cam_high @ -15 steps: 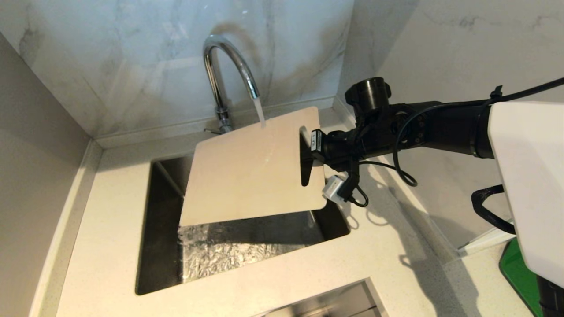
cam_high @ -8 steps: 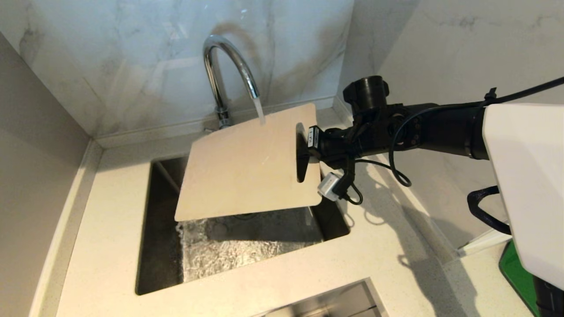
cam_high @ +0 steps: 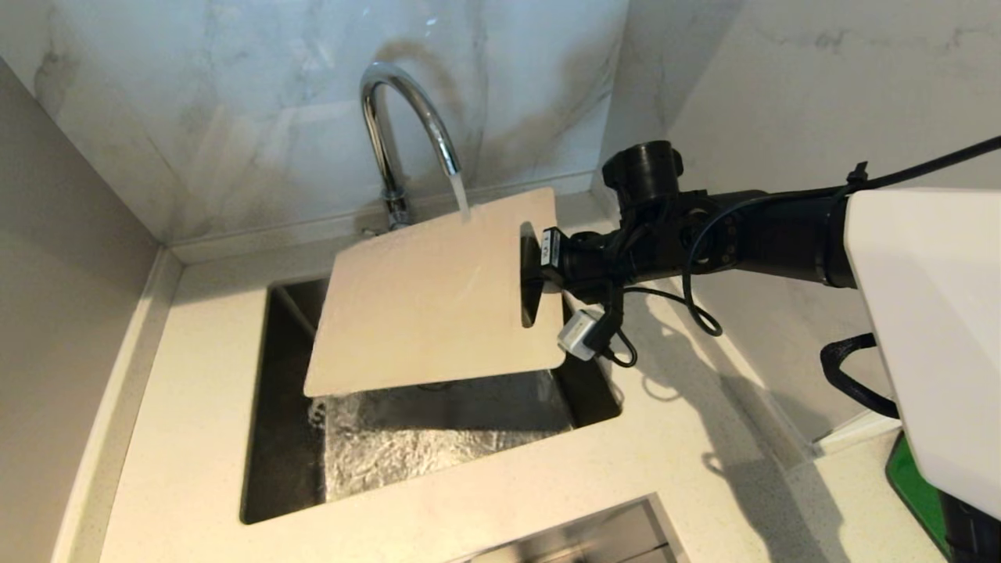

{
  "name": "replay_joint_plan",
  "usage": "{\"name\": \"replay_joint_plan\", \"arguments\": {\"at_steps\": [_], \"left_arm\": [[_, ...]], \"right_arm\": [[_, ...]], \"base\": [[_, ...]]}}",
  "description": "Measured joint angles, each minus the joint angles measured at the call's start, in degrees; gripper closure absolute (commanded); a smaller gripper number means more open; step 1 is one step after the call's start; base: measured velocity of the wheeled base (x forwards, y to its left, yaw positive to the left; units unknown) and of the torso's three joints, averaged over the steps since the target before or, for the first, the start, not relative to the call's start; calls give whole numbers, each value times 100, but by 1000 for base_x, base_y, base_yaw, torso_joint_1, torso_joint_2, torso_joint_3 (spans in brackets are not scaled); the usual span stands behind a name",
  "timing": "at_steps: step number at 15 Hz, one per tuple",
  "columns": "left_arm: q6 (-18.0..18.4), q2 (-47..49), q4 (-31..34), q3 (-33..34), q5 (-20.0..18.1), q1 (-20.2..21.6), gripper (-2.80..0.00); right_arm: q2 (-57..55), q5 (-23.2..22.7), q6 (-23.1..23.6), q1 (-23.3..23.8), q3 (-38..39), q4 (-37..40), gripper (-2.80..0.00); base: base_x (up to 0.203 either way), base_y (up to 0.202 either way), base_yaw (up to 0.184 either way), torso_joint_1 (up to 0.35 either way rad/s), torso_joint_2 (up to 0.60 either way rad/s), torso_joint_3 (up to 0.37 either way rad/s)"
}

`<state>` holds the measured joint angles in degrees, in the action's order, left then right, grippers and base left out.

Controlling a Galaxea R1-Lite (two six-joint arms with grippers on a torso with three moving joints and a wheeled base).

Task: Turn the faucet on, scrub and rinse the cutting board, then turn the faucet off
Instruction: Scrub the cutting board underwater

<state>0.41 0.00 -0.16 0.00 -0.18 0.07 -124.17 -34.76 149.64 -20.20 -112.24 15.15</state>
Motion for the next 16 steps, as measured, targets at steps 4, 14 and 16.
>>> {"name": "replay_joint_plan", "arguments": {"at_steps": [4,14,16], "left_arm": [[2,0,-2,0,2,0,0],[7,0,0,0,2,0,0],[10,0,0,0,1,0,0]], "right_arm": [[-5,-2,0,-76,31,20,0],[-122,-9,-22,-122,-48,0,0],[-163,-11,-16,-122,-66,-6,0]], "base": [[0,0,0,0,0,0],[0,0,0,0,0,0],[0,0,0,0,0,0]]}}
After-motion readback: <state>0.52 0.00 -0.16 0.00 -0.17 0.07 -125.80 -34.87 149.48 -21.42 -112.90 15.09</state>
